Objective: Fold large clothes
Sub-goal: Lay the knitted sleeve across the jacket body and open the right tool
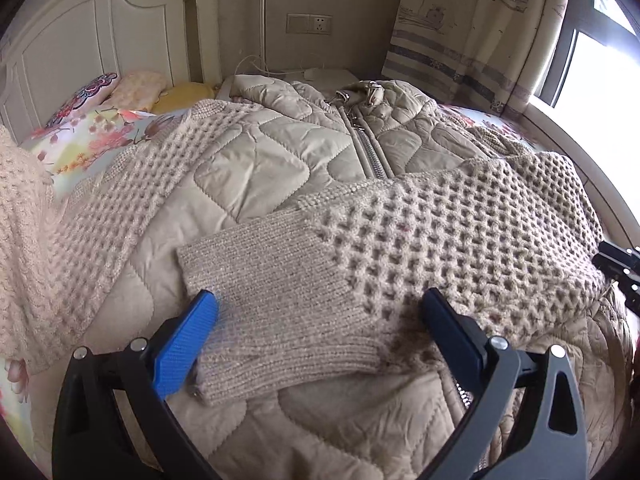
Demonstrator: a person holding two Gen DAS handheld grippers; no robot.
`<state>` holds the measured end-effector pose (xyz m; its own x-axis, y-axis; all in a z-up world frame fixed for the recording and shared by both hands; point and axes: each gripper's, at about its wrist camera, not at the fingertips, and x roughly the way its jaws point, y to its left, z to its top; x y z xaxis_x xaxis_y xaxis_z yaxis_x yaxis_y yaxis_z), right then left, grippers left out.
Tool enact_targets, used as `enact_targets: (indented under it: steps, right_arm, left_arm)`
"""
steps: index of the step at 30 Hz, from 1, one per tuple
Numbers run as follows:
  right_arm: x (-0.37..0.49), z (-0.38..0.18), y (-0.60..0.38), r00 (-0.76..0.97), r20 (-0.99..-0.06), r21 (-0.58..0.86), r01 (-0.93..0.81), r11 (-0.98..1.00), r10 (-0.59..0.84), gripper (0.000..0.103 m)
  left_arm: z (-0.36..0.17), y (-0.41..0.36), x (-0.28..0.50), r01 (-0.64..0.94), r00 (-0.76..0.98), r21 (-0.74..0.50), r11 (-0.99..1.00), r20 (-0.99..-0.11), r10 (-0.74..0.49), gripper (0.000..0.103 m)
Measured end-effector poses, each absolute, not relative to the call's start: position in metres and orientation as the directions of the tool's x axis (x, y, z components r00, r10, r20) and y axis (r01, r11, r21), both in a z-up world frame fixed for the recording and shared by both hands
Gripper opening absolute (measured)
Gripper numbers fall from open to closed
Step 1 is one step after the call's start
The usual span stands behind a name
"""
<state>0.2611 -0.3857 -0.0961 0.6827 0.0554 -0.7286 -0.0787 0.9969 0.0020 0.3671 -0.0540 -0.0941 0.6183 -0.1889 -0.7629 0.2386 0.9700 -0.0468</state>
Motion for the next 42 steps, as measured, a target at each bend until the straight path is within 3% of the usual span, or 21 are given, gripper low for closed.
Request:
enact_targets:
  steps: [9, 13, 14, 16, 18, 22, 25, 29, 32, 33, 37, 39, 42]
  right_arm:
    - [0.314, -0.045, -0.377, 0.741, -0.672, -0.075, -0.082, 0.994, 0.01, 0.03]
    - [0.371, -0.079, -0.379, 0.649, -0.761, -0.078, -0.063, 0.995, -0.019, 0.03]
    - [0.381, -0.094, -0.386, 0.603, -0.797, -0.056, -0.047, 0.997, -0.016, 0.031]
    - [0.382, -0.095, -0.407, 0.602, -0.796, 0.092, 0.002, 0.996, 0.073, 0.03]
    - [0.378, -0.083, -0.414, 0.606, -0.791, 0.139, 0.035, 0.99, 0.089, 0.031]
    - [0.373, -0.066, -0.416, 0.653, -0.756, 0.091, 0.061, 0.994, 0.029, 0.038]
    - [0.382, -0.089, -0.411, 0.585, -0.811, 0.047, 0.049, 0.998, 0.01, 0.04]
    - [0.361, -0.074, -0.397, 0.624, -0.777, -0.042, 0.074, 0.996, -0.079, 0.04]
    - [0.315, -0.051, -0.374, 0.722, -0.688, -0.05, 0.046, 0.998, -0.068, 0.058]
    - [0.3, -0.049, -0.363, 0.735, -0.677, -0.031, 0.015, 0.999, -0.032, 0.068]
    - [0.279, -0.09, -0.325, 0.653, -0.756, -0.135, -0.103, 0.986, -0.036, 0.072]
    - [0.277, -0.097, -0.327, 0.68, -0.732, -0.132, -0.092, 0.987, -0.034, 0.073]
    - [0.282, -0.097, -0.334, 0.675, -0.737, -0.108, -0.085, 0.991, -0.022, 0.076]
  left_arm:
    - [-0.094, -0.054, 0.366, 0.238, 0.621, -0.051, 0.97, -0.76, -0.192, 0.101]
    - [-0.094, -0.053, 0.366, 0.24, 0.619, -0.053, 0.969, -0.761, -0.195, 0.101]
    - [-0.094, -0.053, 0.366, 0.24, 0.62, -0.054, 0.969, -0.76, -0.196, 0.101]
    - [-0.095, -0.053, 0.366, 0.24, 0.619, -0.057, 0.969, -0.76, -0.198, 0.101]
    - [-0.095, -0.053, 0.366, 0.24, 0.619, -0.055, 0.969, -0.76, -0.196, 0.101]
    - [-0.095, -0.053, 0.366, 0.24, 0.62, -0.054, 0.969, -0.759, -0.196, 0.101]
    - [-0.095, -0.051, 0.365, 0.242, 0.621, -0.064, 0.968, -0.757, -0.205, 0.101]
    - [-0.095, -0.051, 0.366, 0.241, 0.621, -0.069, 0.968, -0.755, -0.209, 0.101]
    - [-0.096, -0.051, 0.365, 0.241, 0.622, -0.067, 0.968, -0.755, -0.207, 0.101]
    - [-0.096, -0.051, 0.365, 0.241, 0.623, -0.067, 0.968, -0.754, -0.208, 0.101]
    - [-0.094, -0.048, 0.362, 0.248, 0.625, -0.081, 0.965, -0.748, -0.223, 0.101]
    - [-0.085, -0.033, 0.355, 0.218, 0.641, -0.122, 0.968, -0.731, -0.236, 0.101]
    - [-0.055, 0.023, 0.327, 0.128, 0.712, -0.302, 0.945, -0.635, -0.3, 0.101]
